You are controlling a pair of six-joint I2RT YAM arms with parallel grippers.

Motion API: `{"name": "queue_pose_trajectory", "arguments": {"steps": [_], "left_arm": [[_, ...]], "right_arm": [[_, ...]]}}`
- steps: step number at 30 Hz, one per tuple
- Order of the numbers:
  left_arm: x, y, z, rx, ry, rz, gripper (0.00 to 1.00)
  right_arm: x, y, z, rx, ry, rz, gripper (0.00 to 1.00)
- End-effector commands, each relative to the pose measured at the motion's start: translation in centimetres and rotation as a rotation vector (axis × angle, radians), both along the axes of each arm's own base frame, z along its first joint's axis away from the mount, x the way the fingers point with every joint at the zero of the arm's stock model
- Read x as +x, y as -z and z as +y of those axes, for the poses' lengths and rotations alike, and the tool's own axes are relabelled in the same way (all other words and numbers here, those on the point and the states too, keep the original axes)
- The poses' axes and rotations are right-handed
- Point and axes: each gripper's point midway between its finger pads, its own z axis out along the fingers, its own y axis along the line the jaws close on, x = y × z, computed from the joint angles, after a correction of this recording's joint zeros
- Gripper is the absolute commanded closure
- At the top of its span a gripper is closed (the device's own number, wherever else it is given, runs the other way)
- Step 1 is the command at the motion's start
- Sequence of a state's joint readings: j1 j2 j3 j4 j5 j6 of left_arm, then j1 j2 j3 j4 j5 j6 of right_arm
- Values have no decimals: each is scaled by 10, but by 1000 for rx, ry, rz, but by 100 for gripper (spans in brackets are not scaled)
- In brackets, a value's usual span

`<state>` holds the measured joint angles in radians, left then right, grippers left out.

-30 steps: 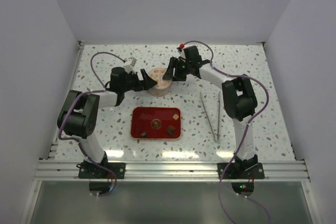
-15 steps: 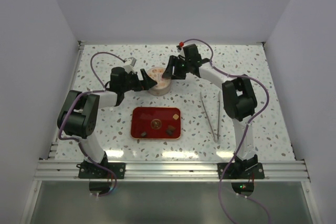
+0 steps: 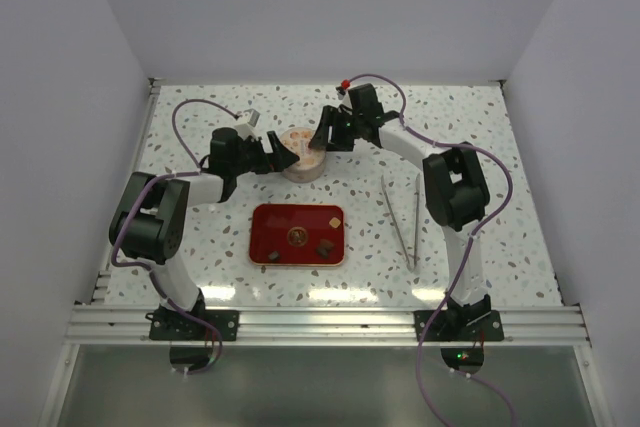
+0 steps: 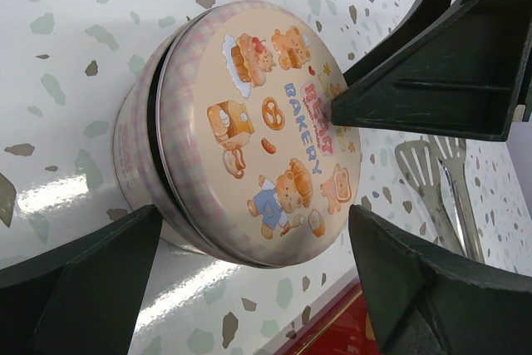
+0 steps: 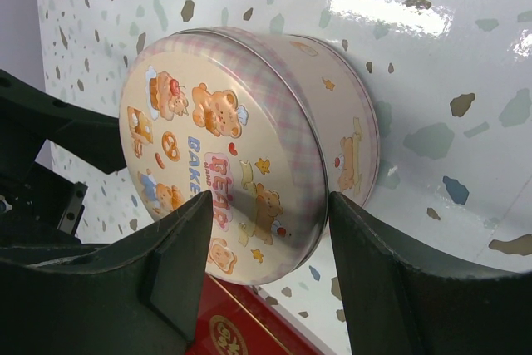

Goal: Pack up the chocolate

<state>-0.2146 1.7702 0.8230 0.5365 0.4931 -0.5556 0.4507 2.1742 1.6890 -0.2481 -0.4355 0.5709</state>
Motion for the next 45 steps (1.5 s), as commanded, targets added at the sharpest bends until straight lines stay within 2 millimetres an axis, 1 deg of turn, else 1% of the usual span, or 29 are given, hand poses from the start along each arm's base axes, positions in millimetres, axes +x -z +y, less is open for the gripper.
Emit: {"name": "queue_pose_trajectory", "arguments": {"steps": [1, 12, 17, 29, 34, 41, 45], "left_arm": [[5, -23, -16, -34, 68, -76, 0], [15, -24, -9, -5, 15, -81, 0], [18, -22, -3, 27, -19, -77, 0], [21, -28, -2, 22, -29, -94, 0], [22, -29, 0, 29, -40, -95, 0], [23, -37, 2, 42, -48, -113, 0], [23, -36, 6, 65, -61, -107, 0]], "right_arm": [[-15, -17, 37, 76, -98, -21, 39], [-15, -12, 34, 58, -94, -21, 39], [-14, -12, 34, 54, -89, -23, 39], [-13, -10, 32, 44, -85, -22, 39], [-13, -13, 31, 34, -83, -28, 39], [-14, -16, 30, 36, -83, -31, 39], [-13, -21, 30, 41, -78, -37, 39]]}}
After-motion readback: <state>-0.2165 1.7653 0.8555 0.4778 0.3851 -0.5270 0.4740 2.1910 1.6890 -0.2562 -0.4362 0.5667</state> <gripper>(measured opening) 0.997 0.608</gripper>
